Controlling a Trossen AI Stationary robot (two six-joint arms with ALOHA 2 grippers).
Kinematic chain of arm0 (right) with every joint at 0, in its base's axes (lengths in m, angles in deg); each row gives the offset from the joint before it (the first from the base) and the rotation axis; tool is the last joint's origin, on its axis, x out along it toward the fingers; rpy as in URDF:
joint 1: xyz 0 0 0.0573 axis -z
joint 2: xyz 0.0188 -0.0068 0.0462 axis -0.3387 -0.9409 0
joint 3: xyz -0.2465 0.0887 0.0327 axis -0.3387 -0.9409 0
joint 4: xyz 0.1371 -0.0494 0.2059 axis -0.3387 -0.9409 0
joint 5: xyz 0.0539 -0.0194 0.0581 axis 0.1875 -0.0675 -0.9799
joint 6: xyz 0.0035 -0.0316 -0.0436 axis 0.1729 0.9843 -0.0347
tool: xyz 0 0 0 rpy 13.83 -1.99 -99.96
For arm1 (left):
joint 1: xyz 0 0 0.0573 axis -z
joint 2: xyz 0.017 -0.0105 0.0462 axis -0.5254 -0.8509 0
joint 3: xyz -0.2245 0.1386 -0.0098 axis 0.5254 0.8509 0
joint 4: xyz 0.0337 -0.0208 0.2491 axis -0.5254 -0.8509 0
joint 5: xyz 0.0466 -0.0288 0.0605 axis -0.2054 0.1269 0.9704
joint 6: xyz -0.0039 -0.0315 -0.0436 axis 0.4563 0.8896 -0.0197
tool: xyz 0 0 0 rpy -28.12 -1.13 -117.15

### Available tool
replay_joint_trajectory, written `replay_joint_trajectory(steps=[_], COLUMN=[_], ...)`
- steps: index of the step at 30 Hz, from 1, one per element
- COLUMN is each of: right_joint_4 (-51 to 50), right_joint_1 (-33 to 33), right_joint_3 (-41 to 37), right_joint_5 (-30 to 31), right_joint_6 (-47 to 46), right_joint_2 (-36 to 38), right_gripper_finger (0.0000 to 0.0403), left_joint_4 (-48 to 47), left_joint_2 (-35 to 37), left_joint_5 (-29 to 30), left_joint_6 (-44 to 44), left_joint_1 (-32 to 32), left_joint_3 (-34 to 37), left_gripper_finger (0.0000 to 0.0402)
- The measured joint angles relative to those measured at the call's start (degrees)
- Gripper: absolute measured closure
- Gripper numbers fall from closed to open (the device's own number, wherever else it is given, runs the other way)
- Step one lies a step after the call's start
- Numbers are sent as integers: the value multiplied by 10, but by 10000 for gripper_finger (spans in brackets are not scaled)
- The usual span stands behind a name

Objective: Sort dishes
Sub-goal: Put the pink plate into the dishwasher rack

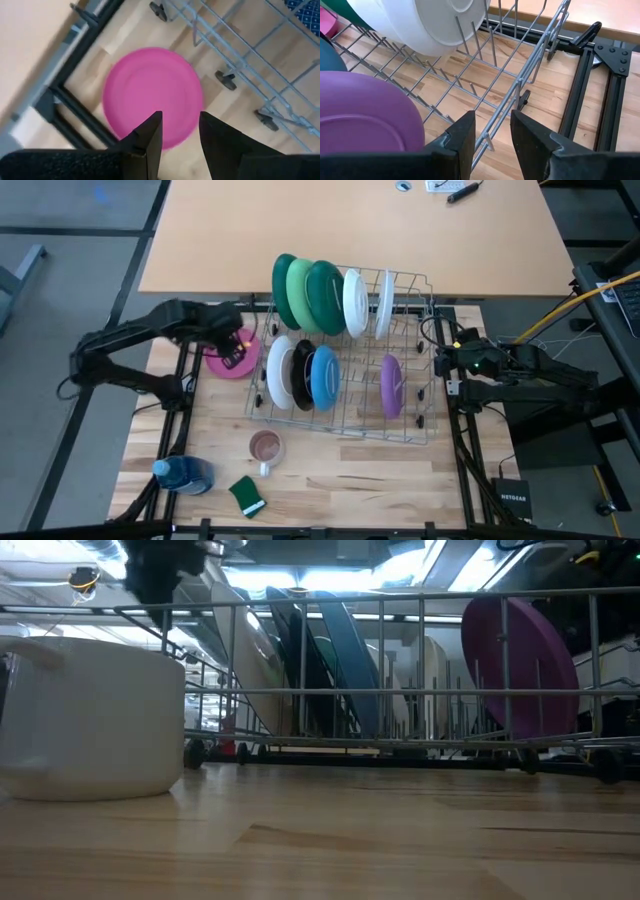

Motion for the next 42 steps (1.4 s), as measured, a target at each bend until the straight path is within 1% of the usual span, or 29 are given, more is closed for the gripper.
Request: replay_joint_trajectory(steps=[4,6,9,13,18,20,27,31,34,38,42], right_joint_4=[0,1,1,1,3,6,6,5,3,1,0], right_joint_1=[0,0,0,0,0,0,0,0,0,0,0], right_joint_3=[0,0,0,0,0,0,0,0,0,0,0], right_joint_5=[0,-5,-22,-48,-54,-54,-55,-54,-54,-54,-54], right_joint_6=[0,0,-1,-1,-1,-1,-1,0,1,1,3], right_joint_2=[0,0,0,0,0,0,0,0,0,0,0], right_gripper_finger=[276,276,276,276,276,276,276,276,276,276,276], left_joint_4=[60,75,87,107,177,180,182,218,248,250,268], left_joint_2=[67,86,97,93,92,90,82,76,67,52,29], left_joint_5=[-16,-26,-41,-43,-43,-43,-36,-35,-18,-4,-2], left_joint_6=[67,94,108,86,23,20,52,80,85,99,101], left_joint_1=[7,16,33,61,89,94,109,110,110,110,110], left_joint_3=[100,144,201,265,326,336,353,377,388,392,393], left_gripper_finger=[285,285,285,285,285,285,285,283,277,268,262])
